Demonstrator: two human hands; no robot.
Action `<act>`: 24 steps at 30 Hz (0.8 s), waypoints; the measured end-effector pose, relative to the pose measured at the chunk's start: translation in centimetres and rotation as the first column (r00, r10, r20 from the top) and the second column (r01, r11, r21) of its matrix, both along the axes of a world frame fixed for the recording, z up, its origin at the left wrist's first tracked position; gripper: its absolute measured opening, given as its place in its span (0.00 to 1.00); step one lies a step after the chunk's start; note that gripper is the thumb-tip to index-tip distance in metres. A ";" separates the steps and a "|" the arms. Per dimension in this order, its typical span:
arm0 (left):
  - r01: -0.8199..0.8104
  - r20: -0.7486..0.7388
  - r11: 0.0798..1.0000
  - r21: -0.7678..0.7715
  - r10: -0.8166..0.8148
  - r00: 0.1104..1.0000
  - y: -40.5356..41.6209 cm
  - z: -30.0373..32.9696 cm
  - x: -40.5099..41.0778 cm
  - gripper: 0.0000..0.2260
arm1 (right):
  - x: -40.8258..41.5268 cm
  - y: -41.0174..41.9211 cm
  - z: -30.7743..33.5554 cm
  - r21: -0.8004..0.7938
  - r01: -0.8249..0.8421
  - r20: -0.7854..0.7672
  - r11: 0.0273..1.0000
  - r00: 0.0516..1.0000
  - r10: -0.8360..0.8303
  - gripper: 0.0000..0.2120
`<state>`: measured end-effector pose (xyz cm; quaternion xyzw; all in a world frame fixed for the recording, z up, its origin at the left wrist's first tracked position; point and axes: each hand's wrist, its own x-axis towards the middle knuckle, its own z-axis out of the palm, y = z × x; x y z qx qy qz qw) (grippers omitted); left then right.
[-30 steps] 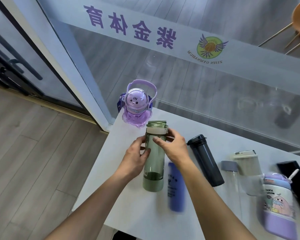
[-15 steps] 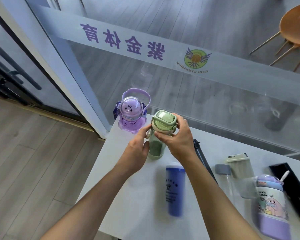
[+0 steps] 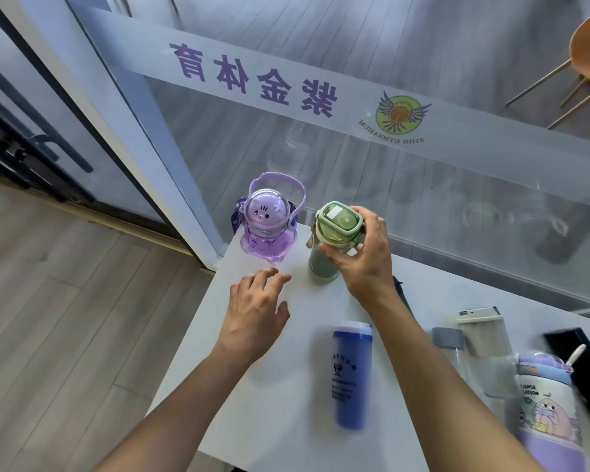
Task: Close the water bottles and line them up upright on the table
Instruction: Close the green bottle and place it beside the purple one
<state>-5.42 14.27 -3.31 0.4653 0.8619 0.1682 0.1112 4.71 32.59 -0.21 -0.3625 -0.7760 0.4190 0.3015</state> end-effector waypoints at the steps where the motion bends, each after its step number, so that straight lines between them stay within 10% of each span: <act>1: 0.002 -0.012 1.000 -0.001 -0.002 1.000 -0.1 0.0 0.1 0.21 | -0.2 0.3 0.1 0.008 0.000 0.002 1.000 1.000 0.000 0.36; 24: 0.054 0.033 0.993 -0.108 -0.051 0.998 -1.5 -1.5 2.9 0.21 | -0.4 1.6 -0.5 0.041 0.091 0.104 0.995 0.990 -0.094 0.41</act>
